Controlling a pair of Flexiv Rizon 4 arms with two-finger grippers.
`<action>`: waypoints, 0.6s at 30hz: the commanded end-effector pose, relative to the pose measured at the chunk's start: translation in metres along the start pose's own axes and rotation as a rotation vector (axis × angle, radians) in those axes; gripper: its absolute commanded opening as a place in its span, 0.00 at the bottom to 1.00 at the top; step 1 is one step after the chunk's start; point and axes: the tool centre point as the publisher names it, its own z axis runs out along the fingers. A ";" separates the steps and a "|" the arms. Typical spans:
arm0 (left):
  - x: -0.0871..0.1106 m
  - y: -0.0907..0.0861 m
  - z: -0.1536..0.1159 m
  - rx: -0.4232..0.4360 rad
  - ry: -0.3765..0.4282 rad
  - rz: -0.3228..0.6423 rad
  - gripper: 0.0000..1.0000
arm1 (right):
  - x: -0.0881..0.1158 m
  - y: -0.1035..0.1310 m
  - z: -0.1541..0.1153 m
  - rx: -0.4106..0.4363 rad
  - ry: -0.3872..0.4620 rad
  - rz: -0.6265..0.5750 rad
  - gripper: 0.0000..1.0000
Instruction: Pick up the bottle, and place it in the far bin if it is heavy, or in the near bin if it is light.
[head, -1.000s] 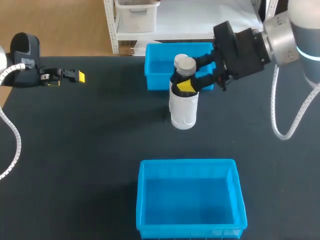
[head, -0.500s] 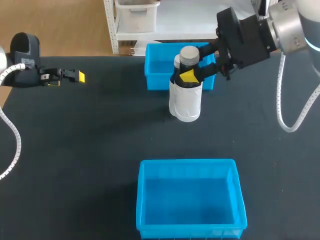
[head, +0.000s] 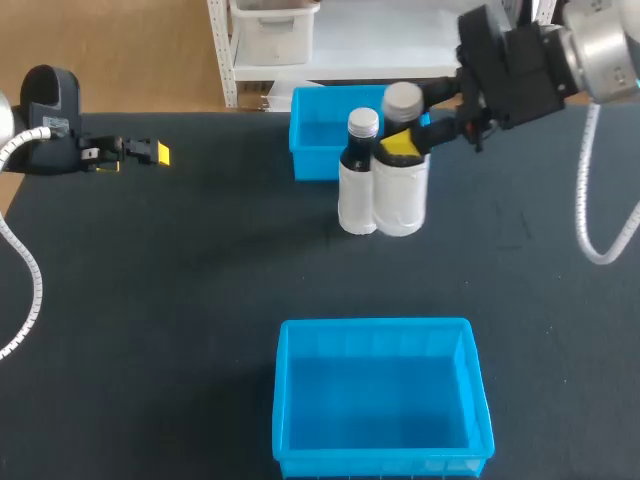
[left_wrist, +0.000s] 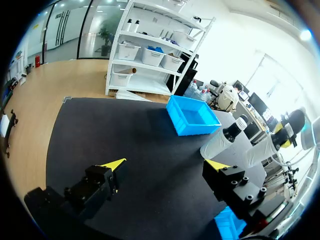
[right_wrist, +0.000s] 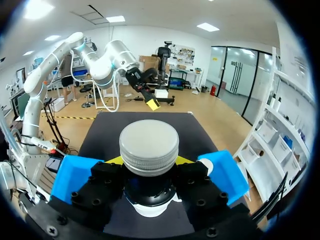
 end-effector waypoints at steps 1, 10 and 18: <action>0.000 0.000 0.000 0.000 0.000 0.000 1.00 | 0.009 -0.002 -0.030 0.024 0.009 0.014 0.00; 0.000 0.000 0.000 0.000 0.000 0.000 1.00 | 0.034 -0.042 -0.072 0.084 0.037 0.043 0.00; 0.000 0.000 0.000 0.000 0.000 0.000 1.00 | 0.047 -0.088 -0.096 0.102 0.049 0.041 0.00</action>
